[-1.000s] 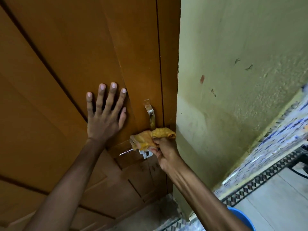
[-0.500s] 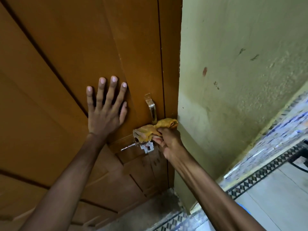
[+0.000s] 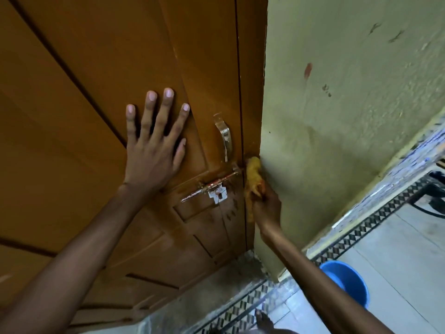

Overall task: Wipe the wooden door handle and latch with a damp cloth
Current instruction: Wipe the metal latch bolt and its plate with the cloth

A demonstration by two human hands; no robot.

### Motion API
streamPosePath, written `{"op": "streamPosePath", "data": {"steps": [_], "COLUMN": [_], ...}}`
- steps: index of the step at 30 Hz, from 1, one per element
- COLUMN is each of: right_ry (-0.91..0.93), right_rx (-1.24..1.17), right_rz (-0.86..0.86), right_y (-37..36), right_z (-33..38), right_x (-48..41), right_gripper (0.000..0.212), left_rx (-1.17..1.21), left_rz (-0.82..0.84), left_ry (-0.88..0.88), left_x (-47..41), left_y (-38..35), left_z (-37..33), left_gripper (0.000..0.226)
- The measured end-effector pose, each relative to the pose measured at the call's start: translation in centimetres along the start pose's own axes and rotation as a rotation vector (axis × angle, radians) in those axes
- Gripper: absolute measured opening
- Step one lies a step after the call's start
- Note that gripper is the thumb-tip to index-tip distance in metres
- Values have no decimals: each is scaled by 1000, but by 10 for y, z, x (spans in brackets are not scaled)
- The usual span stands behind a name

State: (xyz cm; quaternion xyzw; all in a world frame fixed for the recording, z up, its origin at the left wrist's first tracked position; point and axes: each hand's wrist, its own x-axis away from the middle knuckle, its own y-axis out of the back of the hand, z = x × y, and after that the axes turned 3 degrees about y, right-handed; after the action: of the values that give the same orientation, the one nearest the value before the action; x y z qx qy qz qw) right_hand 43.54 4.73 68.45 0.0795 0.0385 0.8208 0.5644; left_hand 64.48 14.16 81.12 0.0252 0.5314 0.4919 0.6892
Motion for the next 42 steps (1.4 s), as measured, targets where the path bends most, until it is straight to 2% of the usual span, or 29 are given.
{"op": "streamPosePath", "data": {"steps": [3, 5, 8, 10, 12, 14, 16, 21, 23, 27, 29, 33, 36, 39, 42], "right_ry": [230, 283, 420, 535, 518, 461, 449, 575, 586, 442, 451, 574, 612, 543, 562], "right_rx": [157, 258, 361, 513, 655, 688, 682, 768, 779, 775, 748, 827, 875, 916, 961], "right_rz": [-15, 28, 154, 114, -35, -141, -137, -42, -26, -148, -174, -49, 65, -99, -127], "right_y": [-49, -77, -96, -87, -75, -70, -79, -93, -82, -76, -87, -94, -75, -63, -72], "right_z": [-4, -14, -29, -30, -26, -20, -18, -27, -25, -20, -18, -17, -12, -10, -20], "right_x": [11, 22, 37, 31, 21, 12, 14, 32, 27, 10, 13, 34, 29, 11, 6], "right_gripper": [53, 67, 60, 55, 58, 63, 66, 79, 74, 75, 78, 79, 71, 66, 72], "left_rx": [-12, -37, -62, -68, -55, -48, -43, -30, -11, 24, 33, 33, 31, 47, 65], "left_rz": [14, 5, -7, -7, 4, 6, 12, 11, 10, 9, 7, 15, 10, -2, 2], "left_ry": [-46, -54, -66, -77, -91, -92, -93, -90, -87, -87, -88, -95, -102, -94, -92], "left_x": [2, 2, 3, 3, 4, 3, 3, 3, 4, 4, 4, 4, 4, 5, 5], "left_y": [0, -4, -9, -9, -10, -10, -9, -7, -7, -8, -8, -5, -5, -6, -7], "left_z": [3, 3, 1, 1, 2, 2, 2, 0, 0, 3, 3, 2, 3, 3, 4], "left_gripper": [63, 64, 65, 65, 65, 65, 65, 63, 64, 66, 66, 68, 68, 70, 71]}}
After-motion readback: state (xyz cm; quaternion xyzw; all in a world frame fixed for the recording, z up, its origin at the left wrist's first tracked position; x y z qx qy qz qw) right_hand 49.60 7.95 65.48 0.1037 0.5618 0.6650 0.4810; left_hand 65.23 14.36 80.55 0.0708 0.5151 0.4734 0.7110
